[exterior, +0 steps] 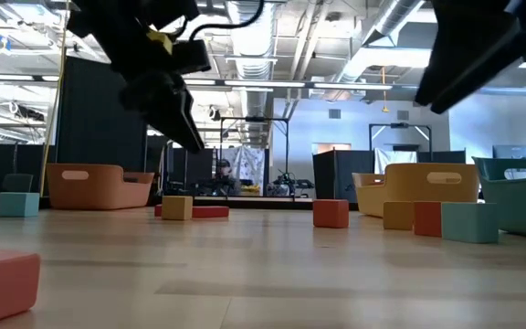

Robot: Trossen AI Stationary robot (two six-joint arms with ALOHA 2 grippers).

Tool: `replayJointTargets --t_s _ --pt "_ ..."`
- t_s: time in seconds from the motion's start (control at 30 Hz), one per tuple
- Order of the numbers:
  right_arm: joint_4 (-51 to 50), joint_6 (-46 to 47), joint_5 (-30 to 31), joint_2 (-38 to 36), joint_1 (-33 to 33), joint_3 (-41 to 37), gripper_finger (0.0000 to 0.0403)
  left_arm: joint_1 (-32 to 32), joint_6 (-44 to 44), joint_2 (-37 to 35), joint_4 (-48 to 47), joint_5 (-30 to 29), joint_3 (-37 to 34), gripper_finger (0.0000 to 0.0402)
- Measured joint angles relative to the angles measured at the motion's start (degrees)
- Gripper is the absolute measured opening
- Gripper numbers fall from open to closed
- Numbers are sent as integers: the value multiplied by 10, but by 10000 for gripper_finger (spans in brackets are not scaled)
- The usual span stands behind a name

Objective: Sort blocks by size
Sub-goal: Put the right small rectangular red block into the green bin

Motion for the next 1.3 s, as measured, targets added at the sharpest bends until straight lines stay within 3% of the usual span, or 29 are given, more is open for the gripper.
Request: replayJointTargets --t_s 0.2,0.57,0.93,1.3 --pt "42 -54 28 0 -1 0 240 40 -18 30 20 42 0 206" --pt "54 -83 49 0 0 0 240 95 -18 134 58 50 0 206" --pt "54 -97 51 7 0 0 240 164 -52 150 71 130 0 206" --pt "53 -98 51 17 0 0 240 182 -33 202 89 190 3 206"
